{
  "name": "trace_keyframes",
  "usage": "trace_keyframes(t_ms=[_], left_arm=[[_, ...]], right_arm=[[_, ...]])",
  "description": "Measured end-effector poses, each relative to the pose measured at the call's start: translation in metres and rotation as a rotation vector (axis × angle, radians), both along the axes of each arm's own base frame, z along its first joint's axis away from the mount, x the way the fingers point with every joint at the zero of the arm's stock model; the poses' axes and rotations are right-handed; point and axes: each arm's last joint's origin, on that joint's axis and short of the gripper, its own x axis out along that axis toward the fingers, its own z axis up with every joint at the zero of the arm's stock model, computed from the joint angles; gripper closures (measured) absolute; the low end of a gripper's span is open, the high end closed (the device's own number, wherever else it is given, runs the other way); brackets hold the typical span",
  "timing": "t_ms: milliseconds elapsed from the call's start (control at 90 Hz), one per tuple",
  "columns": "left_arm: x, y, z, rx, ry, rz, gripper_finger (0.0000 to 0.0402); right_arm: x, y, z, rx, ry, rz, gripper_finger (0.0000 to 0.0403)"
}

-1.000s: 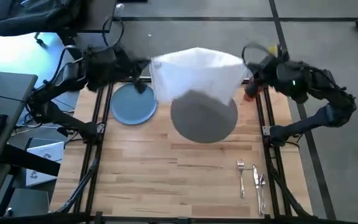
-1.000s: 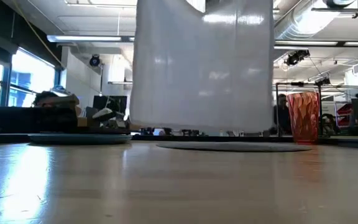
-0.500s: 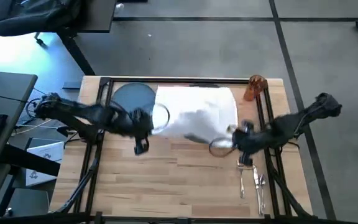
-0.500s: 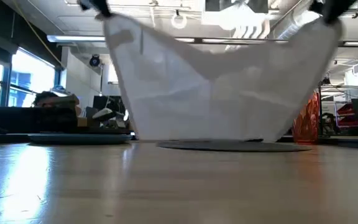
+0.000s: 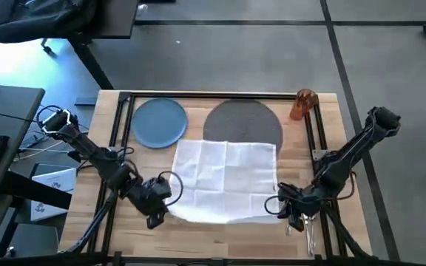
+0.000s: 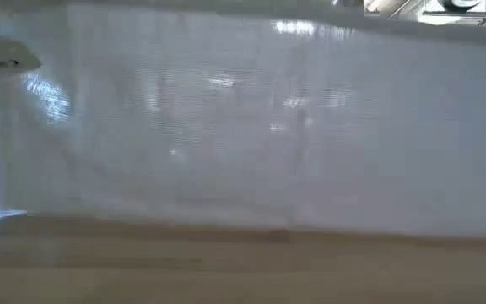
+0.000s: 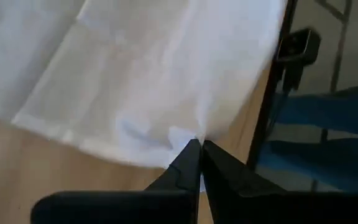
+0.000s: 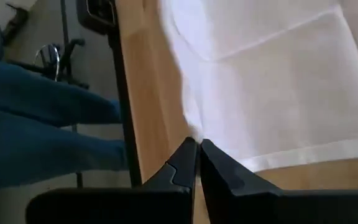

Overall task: Set table place
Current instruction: Fold the white table napkin

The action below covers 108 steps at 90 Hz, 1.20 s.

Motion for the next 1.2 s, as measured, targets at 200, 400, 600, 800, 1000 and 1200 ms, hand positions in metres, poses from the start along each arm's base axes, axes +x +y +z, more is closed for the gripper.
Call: trace_keyframes(t_ms=[200,400,600,800,1000,1200], left_arm=[[-0.011,-0.008,-0.015,-0.048,0.034,0.054,0.0402],[-0.006,-0.019,-0.009,-0.193,-0.024,-0.010,0.0401],[-0.002,-0.017,0.017,-0.396,-0.091,-0.059,0.0402],[-0.001,0.024,0.031,-0.179,-0.192,0.134,0.0402],[0.002,0.078,0.022,0.206,-0.177,0.468,0.0402],[0.014,0.114,0.016,0.401,-0.128,0.538,0.0402]], right_arm=[[-0.001,0.001,-0.001,-0.022,-0.034,0.049,0.0403],[0.002,0.010,0.005,0.114,-0.048,0.141,0.0403],[0.009,0.005,0.037,0.194,-0.058,0.067,0.0403],[0.014,-0.037,0.063,-0.015,0.054,-0.173,0.0403],[0.019,-0.088,0.064,-0.256,0.176,-0.462,0.0403],[0.026,-0.126,0.053,-0.399,0.207,-0.615,0.0403]])
